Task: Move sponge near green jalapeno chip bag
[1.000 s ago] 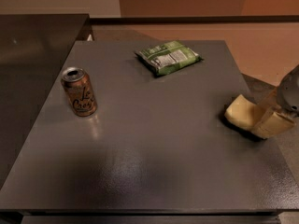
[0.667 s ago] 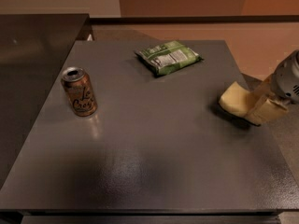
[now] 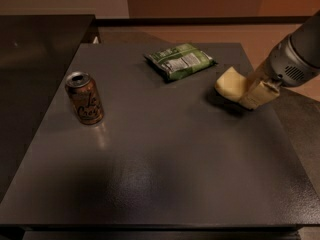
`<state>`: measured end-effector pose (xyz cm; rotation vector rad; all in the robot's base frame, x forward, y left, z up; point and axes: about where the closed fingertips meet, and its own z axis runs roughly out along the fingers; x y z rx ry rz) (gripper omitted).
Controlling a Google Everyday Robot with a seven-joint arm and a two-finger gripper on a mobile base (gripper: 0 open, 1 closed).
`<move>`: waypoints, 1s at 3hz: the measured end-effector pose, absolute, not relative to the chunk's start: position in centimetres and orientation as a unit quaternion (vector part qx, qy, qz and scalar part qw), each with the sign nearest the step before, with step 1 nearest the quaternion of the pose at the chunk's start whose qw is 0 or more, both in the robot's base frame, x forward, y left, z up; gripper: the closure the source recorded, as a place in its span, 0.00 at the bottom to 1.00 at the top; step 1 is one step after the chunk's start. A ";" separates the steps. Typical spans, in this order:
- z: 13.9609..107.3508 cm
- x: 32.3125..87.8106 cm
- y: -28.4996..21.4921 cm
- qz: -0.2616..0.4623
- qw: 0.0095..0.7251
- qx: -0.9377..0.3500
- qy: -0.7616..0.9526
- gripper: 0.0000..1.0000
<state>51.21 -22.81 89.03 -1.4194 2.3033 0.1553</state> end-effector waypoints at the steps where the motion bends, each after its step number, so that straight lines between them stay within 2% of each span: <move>1: 88.5 54.5 -22.2 0.059 0.224 -0.511 0.828 1.00; 3: 87.1 59.6 -20.4 0.061 0.241 -0.517 0.819 1.00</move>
Offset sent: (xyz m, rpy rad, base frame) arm 0.0991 0.0206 -0.0165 0.0392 -0.0462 0.0104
